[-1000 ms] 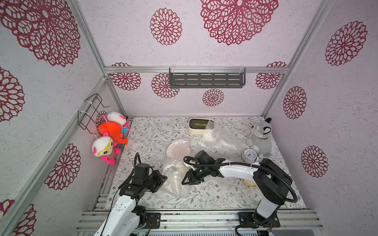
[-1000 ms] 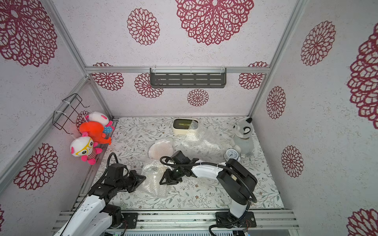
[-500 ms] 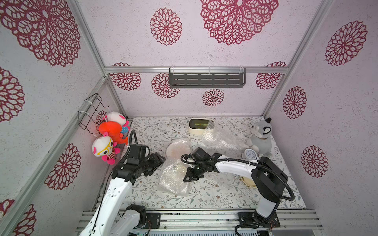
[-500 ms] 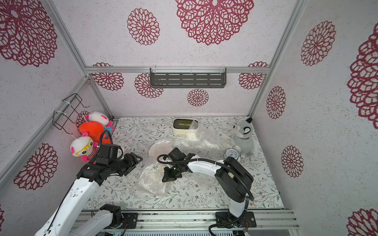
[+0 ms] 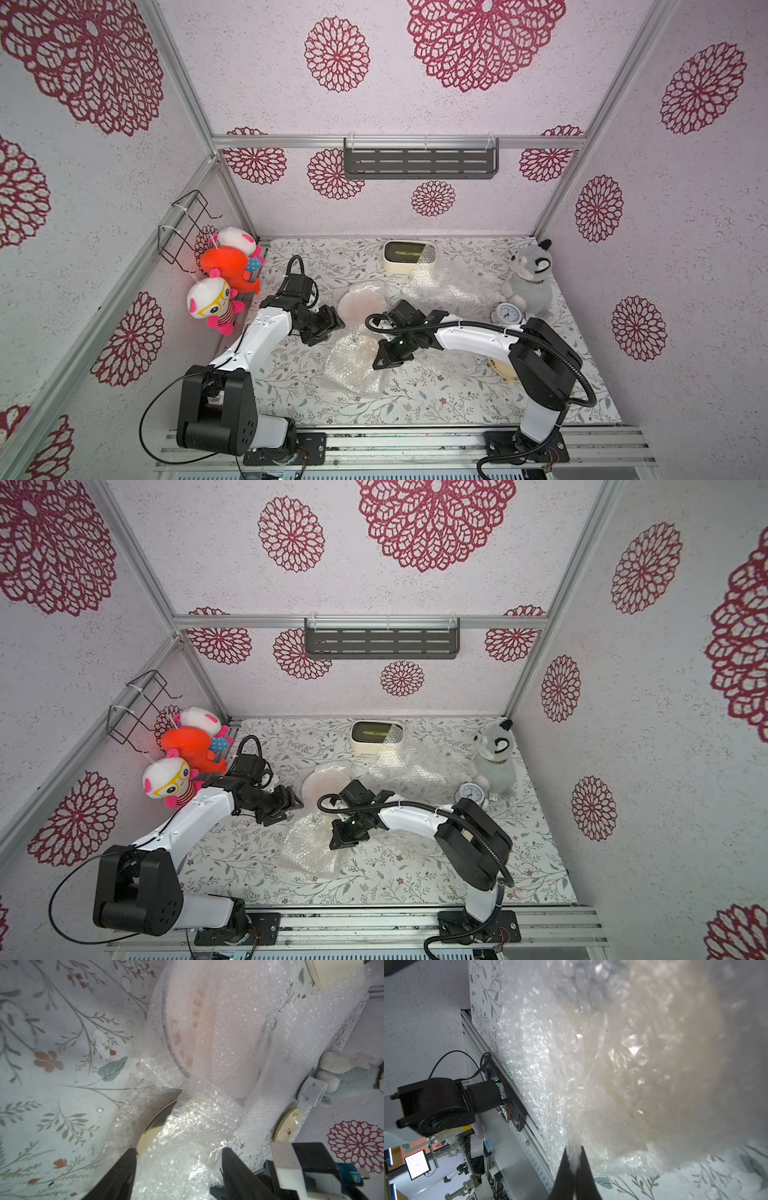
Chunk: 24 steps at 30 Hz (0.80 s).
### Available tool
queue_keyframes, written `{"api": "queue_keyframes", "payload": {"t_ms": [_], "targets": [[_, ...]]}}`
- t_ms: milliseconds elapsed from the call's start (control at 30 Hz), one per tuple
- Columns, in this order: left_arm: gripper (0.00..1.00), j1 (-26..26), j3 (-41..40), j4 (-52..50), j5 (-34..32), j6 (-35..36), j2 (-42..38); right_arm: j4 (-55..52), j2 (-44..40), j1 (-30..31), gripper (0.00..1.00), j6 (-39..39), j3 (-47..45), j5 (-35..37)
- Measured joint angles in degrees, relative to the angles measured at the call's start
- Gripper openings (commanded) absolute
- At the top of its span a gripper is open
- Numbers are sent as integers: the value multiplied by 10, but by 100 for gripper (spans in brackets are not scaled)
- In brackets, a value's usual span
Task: Unpack dinner plates from bubble wrap
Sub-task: Unwrap the bubble wrap at the center of the board.
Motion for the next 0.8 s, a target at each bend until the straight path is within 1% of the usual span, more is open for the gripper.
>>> {"api": "queue_keyframes", "payload": {"t_ms": [67,233,367,467,667,800], "targets": [[63,1,0,14,13,7,16,0,6,1,0,0,2,0],[63,1,-1,38,39,18,42,0,12,3,0,0,4,0],[66,3,-1,39,42,34,55,3,12,5,0,1,4,0],[72,5,-1,38,38,45,61,6,12,5,0,1,1,0],[73,11,0,35,32,59,61,5,9,5,0,2,-14,0],[70,13,4,38,37,64,61,5,9,5,0,3,-15,0]]}}
